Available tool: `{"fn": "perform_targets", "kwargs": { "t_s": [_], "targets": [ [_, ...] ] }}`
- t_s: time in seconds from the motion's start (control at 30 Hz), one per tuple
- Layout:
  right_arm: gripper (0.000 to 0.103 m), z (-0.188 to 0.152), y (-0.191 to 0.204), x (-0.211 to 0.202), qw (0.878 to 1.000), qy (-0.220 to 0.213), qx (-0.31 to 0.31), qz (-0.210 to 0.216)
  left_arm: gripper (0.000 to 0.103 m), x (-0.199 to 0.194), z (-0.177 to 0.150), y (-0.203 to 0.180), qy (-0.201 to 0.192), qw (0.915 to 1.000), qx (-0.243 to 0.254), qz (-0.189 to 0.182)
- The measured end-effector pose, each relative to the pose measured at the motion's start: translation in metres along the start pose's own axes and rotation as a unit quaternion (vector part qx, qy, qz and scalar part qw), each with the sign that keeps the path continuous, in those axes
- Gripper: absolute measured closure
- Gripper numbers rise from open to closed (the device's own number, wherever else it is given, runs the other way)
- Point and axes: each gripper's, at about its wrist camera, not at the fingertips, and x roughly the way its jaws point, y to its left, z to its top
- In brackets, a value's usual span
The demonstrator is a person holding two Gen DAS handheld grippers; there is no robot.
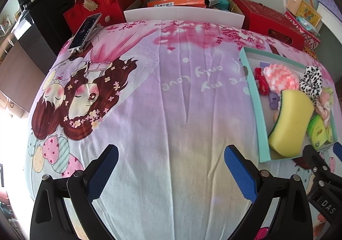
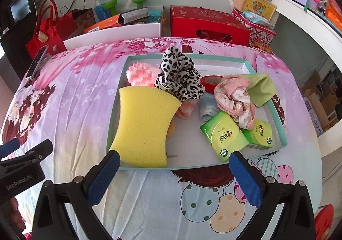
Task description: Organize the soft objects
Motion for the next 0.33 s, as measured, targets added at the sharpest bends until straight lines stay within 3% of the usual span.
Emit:
{"fn": "perform_targets", "kwargs": {
  "t_s": [0.17, 0.33],
  "targets": [
    [0.0, 0.0009, 0.0002, -0.0005, 1.0, 0.0, 0.0, 0.0, 0.004, -0.0067, 0.0002, 0.001, -0.016, 0.9995, -0.012, -0.026],
    [0.0, 0.0005, 0.0001, -0.0005, 1.0, 0.0, 0.0, 0.0, 0.004, -0.0077, 0.0018, 0.003, -0.021, 0.9994, -0.016, -0.02]
  ]
}}
